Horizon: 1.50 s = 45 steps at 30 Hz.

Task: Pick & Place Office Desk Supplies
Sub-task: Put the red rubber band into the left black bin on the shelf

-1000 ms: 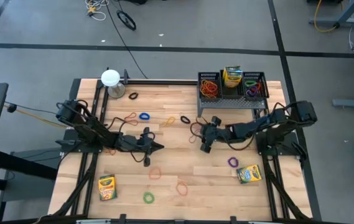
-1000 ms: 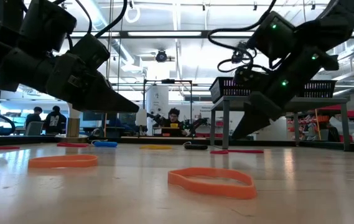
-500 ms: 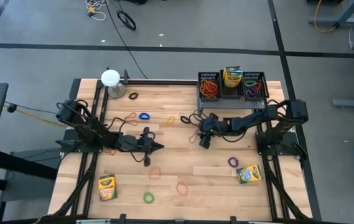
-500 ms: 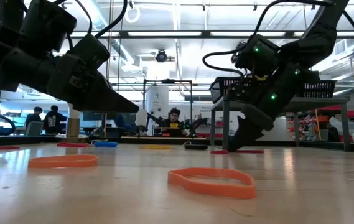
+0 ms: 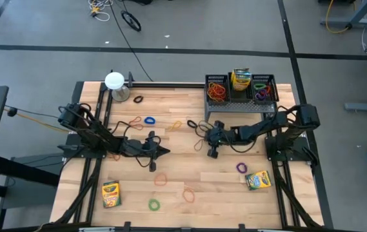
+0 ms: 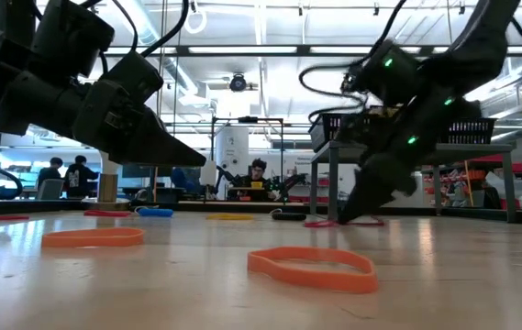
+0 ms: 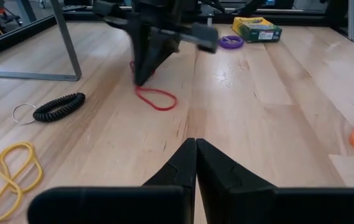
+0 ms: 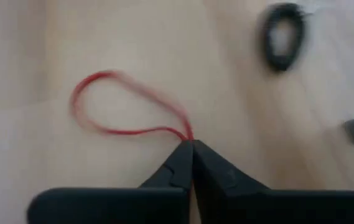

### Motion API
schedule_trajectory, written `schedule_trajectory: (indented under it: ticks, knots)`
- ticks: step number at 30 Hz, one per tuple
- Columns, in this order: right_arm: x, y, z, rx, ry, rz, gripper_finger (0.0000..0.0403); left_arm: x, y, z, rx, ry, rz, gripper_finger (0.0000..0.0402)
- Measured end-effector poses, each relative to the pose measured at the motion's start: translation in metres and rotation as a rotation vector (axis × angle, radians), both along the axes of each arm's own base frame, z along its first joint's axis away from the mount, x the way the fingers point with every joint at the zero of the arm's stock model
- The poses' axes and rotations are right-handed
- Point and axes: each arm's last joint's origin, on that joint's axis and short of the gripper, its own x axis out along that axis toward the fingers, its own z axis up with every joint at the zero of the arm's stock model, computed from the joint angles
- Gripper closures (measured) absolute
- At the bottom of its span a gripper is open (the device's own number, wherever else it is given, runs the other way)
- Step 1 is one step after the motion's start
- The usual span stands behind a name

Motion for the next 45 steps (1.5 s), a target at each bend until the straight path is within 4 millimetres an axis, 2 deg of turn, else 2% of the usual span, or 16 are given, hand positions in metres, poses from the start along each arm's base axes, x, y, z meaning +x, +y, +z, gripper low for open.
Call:
schedule_trajectory:
  ticks: [4,9,14,18,22,30,34,39,45]
  knots:
    - [-0.005,0.024,0.01,0.051,-0.012,0.119,0.0392,0.0,0.0,0.0,0.0,0.0,0.0,0.0384]
    - [-0.008,0.047,0.033,-0.011,-0.117,0.154,0.0396,0.0,0.0,0.0,0.002,0.0,0.0,0.0384]
    - [-0.014,0.057,0.053,-0.095,-0.207,0.14,0.0394,0.0,0.0,0.0,0.002,0.0,0.0,0.0384]
    - [-0.013,0.049,0.052,-0.061,-0.2,0.077,0.0374,0.0,0.0,0.0,0.002,0.0,-0.001,0.0384]
    - [-0.015,0.03,0.043,0.025,-0.112,-0.02,0.0342,0.0,0.0,0.0,0.001,0.0,-0.001,0.0384]
    - [-0.011,-0.007,0.043,0.113,-0.054,-0.06,0.0262,0.0,0.0,0.0,0.001,0.0,0.0,0.0384]
    - [0.001,-0.013,0.045,0.107,0.051,-0.075,0.0236,0.0,0.0,0.0,0.002,0.001,0.0,0.0383]
    - [0.019,-0.012,0.042,0.06,0.209,-0.012,0.022,0.0,0.0,0.0,0.003,0.0,0.002,0.0384]
    - [0.038,-0.017,0.044,0.006,0.279,0.053,0.0209,0.0,0.0,0.0,0.003,0.003,0.001,0.0384]
